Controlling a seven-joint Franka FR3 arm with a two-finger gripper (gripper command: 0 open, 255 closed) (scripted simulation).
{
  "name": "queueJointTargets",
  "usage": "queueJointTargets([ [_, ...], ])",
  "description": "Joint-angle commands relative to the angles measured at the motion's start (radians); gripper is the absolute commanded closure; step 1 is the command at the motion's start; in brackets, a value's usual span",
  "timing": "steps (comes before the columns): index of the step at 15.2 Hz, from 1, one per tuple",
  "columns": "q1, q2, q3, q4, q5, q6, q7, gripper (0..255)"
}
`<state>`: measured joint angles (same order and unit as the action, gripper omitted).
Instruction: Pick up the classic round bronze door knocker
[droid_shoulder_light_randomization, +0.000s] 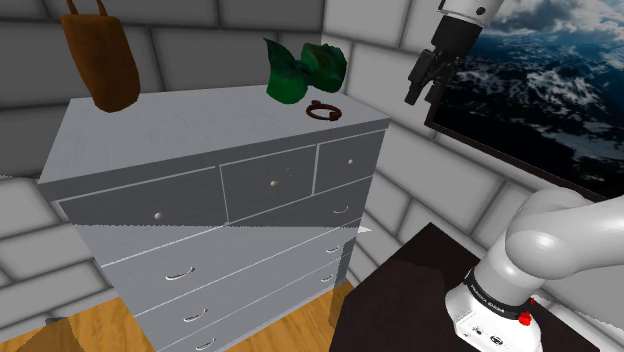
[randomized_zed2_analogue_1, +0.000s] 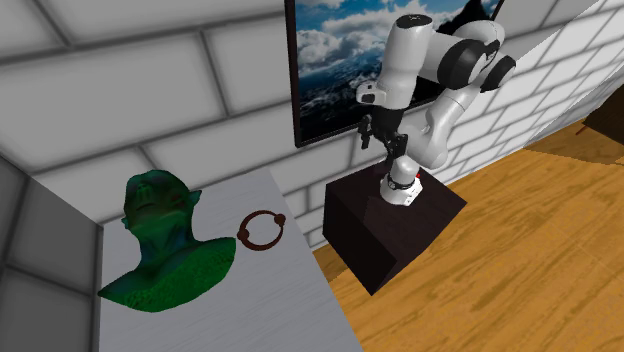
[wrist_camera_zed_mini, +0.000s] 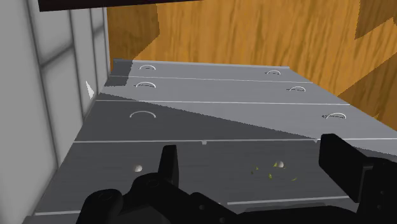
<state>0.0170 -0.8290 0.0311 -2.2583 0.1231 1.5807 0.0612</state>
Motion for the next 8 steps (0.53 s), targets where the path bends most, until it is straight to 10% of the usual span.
queueJointTargets([
  [1, 0.000, 0.000, 0.000, 0.000, 0.000, 0.000, 0.000, 0],
  [8, -0.014, 0.268, 0.025, 0.116, -0.029, 0.127, 0.005, 0],
])
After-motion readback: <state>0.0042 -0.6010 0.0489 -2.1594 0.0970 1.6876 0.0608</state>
